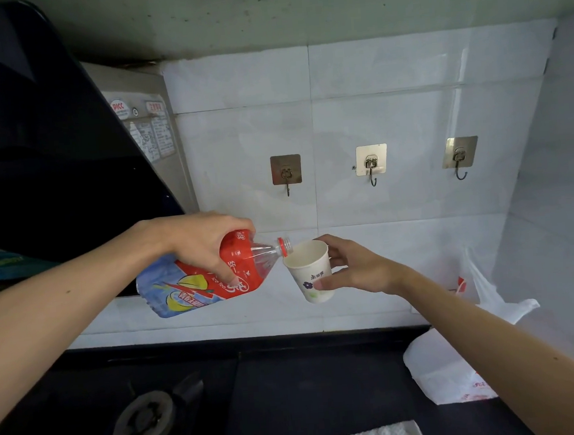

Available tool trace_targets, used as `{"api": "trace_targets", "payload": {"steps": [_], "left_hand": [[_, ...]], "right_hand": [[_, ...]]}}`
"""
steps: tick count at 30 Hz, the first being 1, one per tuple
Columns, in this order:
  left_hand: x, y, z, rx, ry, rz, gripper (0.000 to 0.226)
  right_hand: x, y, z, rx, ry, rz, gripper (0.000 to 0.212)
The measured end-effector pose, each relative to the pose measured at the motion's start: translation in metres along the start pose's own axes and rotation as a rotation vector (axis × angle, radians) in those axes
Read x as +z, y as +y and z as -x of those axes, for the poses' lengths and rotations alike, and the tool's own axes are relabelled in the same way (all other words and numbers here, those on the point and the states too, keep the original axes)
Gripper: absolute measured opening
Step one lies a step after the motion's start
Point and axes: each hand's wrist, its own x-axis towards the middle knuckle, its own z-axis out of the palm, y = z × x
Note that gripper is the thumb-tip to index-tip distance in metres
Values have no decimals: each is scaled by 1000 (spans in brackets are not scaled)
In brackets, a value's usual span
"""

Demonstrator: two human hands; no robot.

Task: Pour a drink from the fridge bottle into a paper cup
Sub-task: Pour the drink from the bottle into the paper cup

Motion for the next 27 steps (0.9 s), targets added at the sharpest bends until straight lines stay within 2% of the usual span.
{"api": "trace_targets", "payload": {"steps": [27], "left_hand": [[2,0,-1,0,-33,-98,71]], "right_hand": [[11,12,8,23,-12,-21,60]]}}
